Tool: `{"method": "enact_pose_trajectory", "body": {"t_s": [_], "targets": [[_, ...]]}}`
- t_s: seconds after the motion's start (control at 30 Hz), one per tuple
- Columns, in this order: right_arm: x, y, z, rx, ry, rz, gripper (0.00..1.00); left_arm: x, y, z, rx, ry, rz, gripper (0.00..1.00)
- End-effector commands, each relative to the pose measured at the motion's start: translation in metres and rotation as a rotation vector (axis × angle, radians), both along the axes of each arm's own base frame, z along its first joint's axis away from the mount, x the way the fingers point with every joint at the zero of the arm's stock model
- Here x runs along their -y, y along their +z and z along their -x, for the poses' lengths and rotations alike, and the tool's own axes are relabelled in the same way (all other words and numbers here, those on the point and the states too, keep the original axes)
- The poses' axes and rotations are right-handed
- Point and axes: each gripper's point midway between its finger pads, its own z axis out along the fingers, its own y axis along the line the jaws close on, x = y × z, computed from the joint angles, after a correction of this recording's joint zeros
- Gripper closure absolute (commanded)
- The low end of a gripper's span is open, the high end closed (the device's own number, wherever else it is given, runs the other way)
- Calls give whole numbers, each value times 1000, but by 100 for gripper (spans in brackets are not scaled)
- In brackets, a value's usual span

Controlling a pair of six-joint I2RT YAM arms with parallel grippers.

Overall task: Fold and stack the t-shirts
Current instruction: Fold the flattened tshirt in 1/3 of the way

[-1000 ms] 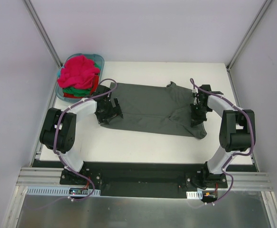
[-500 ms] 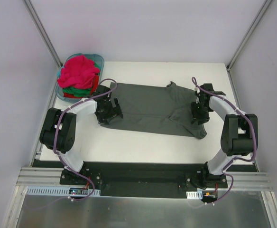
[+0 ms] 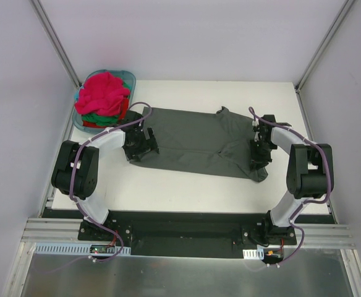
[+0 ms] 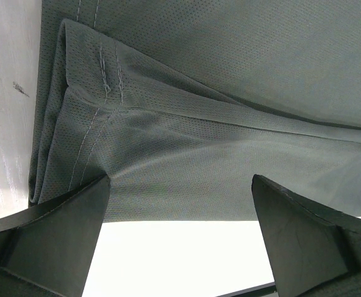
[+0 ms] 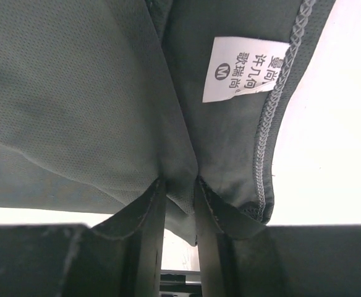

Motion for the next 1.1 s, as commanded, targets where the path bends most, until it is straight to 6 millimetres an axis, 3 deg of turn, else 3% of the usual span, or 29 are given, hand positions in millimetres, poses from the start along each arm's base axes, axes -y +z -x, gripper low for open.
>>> {"method": "enact_pose_trajectory", "body": {"t_s": [0.0, 0.1, 0.17, 0.63, 0.9, 1.07], "targets": [[-4, 10, -1, 22, -18, -24, 78, -15, -17, 17, -75, -1, -59, 1], [-1, 15, -3, 38, -32, -7, 87, -16, -17, 17, -75, -2, -59, 1], [1, 17, -3, 37, -38, 5, 80, -15, -17, 18, -76, -1, -57, 1], [-5, 29, 19, 21, -32, -25, 68, -15, -18, 18, -78, -4, -55, 1], [-15, 22, 15, 3, -22, -73, 68, -15, -17, 19, -78, -5, -53, 1], [-11, 20, 7, 22, -13, -41, 67, -14, -17, 18, -78, -6, -49, 1]]}}
